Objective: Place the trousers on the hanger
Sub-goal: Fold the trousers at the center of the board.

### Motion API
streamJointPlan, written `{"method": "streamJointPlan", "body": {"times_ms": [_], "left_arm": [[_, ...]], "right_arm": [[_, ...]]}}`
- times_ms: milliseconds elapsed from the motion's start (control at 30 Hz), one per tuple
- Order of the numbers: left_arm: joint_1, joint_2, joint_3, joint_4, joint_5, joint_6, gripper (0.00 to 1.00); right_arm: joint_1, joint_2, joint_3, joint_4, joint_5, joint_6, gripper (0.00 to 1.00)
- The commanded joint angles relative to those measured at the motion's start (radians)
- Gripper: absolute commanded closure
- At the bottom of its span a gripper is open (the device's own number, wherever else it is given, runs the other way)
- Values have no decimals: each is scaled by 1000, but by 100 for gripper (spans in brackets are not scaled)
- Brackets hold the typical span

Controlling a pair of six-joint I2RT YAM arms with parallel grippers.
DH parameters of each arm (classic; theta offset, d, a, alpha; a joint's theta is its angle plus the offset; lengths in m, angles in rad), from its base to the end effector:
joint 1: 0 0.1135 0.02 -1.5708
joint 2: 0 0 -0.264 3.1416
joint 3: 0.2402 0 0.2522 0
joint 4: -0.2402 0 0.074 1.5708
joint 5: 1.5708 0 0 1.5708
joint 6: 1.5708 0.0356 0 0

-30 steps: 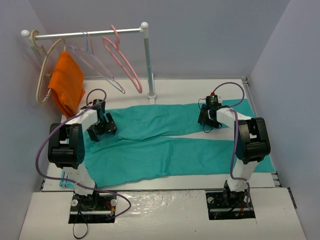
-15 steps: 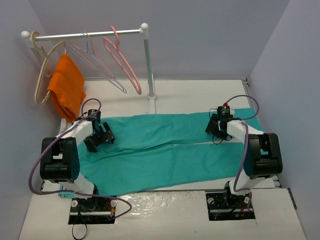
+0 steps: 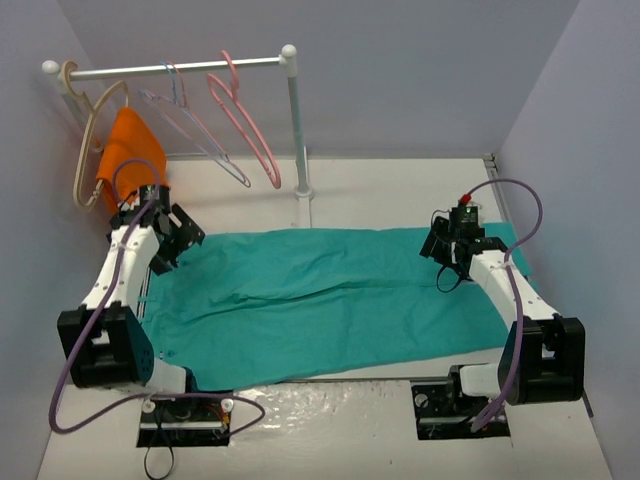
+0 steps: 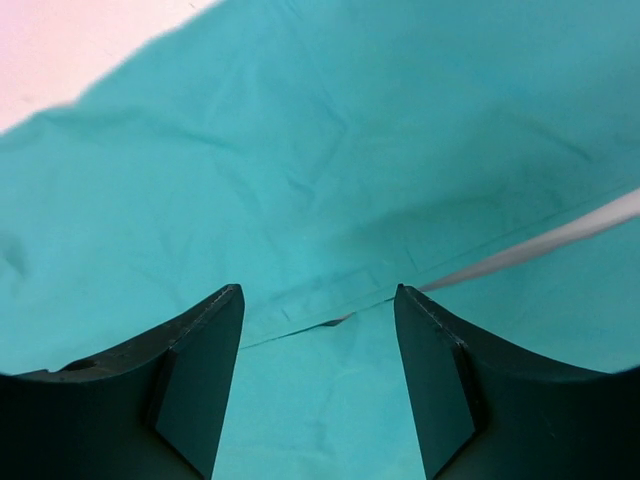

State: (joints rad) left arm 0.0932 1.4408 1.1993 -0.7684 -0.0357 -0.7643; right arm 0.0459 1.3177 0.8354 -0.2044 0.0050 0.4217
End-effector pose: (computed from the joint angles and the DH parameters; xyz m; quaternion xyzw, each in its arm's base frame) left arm 0.2949 0.0288 0.2822 -0.4039 0.8718 -0.0749 0.2670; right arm 0.2832 0.0128 0.2391 0.1699 0.8878 0.0969 0.4167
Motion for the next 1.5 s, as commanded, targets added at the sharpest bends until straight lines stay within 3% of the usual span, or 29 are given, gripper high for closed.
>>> {"method": "streamJointPlan", "body": {"times_ms": [0, 267, 567, 733, 900, 1033, 1100, 1167, 1233, 1267, 1333, 1467], "left_arm": [[16, 144, 152, -15, -60, -210, 11], [16, 417, 400, -98, -90, -366, 11], [24, 637, 618, -230, -143, -441, 11], [26, 716, 648, -281, -127, -478, 12], [29, 721, 617, -290, -132, -485, 18], [28, 741, 614, -296, -121, -483, 28], [28, 753, 608, -299, -116, -483, 39], [28, 753, 598, -293, -114, -483, 55], [28, 740, 583, -284, -111, -482, 82], [28, 727, 580, -280, -113, -475, 90], [29, 708, 584, -271, -122, -453, 99], [29, 635, 552, -227, -110, -408, 100]], "right_arm": [[21, -53, 24, 18, -23, -20, 40], [47, -63, -28, 69, -58, -20, 39], [59, -62, -52, 86, -72, -40, 38], [60, -48, -60, 90, -61, -43, 38], [60, -34, -43, 92, -53, -36, 38], [60, -28, -31, 94, -51, -31, 38], [61, -29, -25, 94, -44, -31, 39], [61, -29, -22, 92, -29, -33, 38], [61, -21, -6, 92, -16, -37, 38], [60, -13, 5, 92, -13, -35, 38], [60, 7, 36, 90, -10, -29, 38], [58, 90, 141, 69, 84, 6, 38]]}}
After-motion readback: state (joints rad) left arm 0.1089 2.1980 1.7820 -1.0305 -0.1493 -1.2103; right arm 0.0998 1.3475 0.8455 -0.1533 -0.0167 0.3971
